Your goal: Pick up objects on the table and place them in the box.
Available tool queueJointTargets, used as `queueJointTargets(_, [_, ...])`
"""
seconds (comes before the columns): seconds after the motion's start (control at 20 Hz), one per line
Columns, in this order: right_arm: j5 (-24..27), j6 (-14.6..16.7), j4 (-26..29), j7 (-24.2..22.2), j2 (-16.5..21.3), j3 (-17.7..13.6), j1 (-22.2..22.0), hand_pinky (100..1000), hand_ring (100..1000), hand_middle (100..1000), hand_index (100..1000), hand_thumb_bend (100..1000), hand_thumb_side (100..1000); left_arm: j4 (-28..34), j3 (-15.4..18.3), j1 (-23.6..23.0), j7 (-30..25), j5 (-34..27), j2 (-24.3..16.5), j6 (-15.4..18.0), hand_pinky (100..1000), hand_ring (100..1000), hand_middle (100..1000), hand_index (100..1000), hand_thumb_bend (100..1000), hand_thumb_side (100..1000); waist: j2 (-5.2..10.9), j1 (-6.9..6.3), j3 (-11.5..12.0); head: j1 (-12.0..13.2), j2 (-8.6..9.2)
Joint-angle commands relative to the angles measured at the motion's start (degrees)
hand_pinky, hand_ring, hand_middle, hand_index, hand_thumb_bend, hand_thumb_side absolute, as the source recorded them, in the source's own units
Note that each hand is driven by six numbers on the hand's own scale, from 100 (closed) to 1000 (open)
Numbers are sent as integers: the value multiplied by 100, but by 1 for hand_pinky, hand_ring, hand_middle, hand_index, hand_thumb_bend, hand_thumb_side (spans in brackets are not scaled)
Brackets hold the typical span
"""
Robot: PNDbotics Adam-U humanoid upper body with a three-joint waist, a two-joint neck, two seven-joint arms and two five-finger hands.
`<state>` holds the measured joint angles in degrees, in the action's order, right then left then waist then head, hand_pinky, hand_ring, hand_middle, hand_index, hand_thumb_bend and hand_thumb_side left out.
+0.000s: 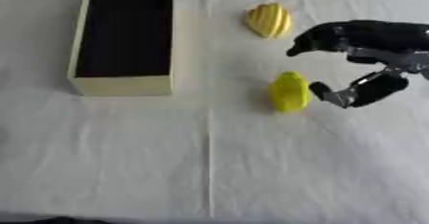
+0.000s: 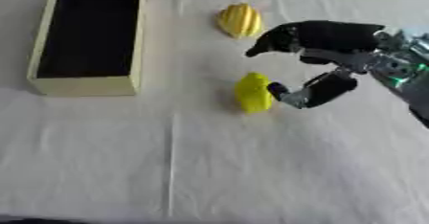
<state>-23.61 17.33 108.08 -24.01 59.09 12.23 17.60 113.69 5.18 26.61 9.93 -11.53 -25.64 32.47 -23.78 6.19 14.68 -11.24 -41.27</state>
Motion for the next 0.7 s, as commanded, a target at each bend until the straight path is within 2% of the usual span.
queueJointTargets(0.05, [-191, 47, 175, 68, 74, -210, -152, 982, 944, 841, 944, 100, 494, 91, 37, 114, -15, 1, -51, -17, 783, 789, 706, 864, 100, 612, 84, 1, 36, -32, 41])
queueJointTargets(0.5, [-245, 36, -84, 72, -49, -240, -175, 985, 946, 833, 945, 100, 558, 91, 36, 154, -58, -21, -13, -53, 780, 783, 700, 863, 100, 612, 6, 69, 147, -49, 56])
queueJointTargets(0.7, [-257, 17, -187, 166, -97, -287, -144, 984, 945, 821, 947, 100, 496, 91, 40, 169, -61, -23, -46, -26, 780, 780, 698, 862, 100, 610, -22, 75, 173, -42, 59])
